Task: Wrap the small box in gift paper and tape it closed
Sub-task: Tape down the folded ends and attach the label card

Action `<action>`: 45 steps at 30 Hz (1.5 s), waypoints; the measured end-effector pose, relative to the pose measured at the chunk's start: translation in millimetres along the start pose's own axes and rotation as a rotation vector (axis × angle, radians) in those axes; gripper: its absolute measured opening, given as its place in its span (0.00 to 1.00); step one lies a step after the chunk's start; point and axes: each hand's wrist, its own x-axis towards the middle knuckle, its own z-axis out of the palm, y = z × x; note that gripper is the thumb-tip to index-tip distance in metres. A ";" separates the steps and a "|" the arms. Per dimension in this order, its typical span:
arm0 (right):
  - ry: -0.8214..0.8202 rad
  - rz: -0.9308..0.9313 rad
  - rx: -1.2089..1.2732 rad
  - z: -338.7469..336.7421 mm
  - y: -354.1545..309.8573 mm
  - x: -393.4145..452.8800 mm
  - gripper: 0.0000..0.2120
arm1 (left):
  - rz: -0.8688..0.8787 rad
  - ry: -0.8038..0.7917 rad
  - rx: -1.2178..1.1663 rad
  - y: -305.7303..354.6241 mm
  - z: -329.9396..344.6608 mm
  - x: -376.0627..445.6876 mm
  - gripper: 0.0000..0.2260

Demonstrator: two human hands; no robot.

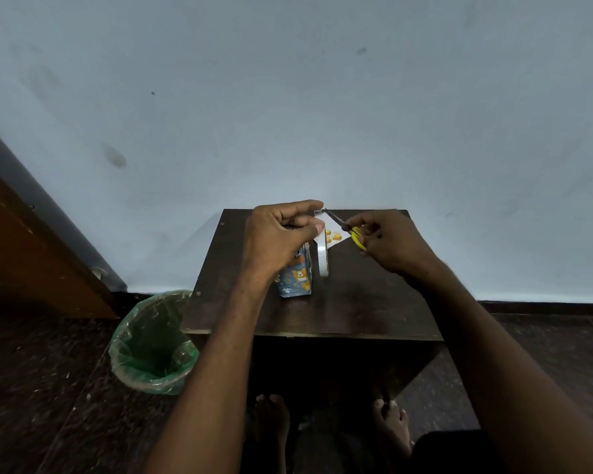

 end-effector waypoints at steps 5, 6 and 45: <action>-0.099 -0.078 0.066 -17.0 -2.4 -2.8 0.17 | 0.031 -0.004 0.025 0.7 2.0 -0.5 0.15; -0.122 -0.089 0.093 -18.5 -2.0 -3.1 0.17 | 0.036 -0.003 0.030 0.5 2.7 -0.5 0.15; -0.239 -0.047 0.235 -29.9 -13.0 -8.4 0.20 | 0.124 -0.006 0.079 2.4 7.9 -2.3 0.16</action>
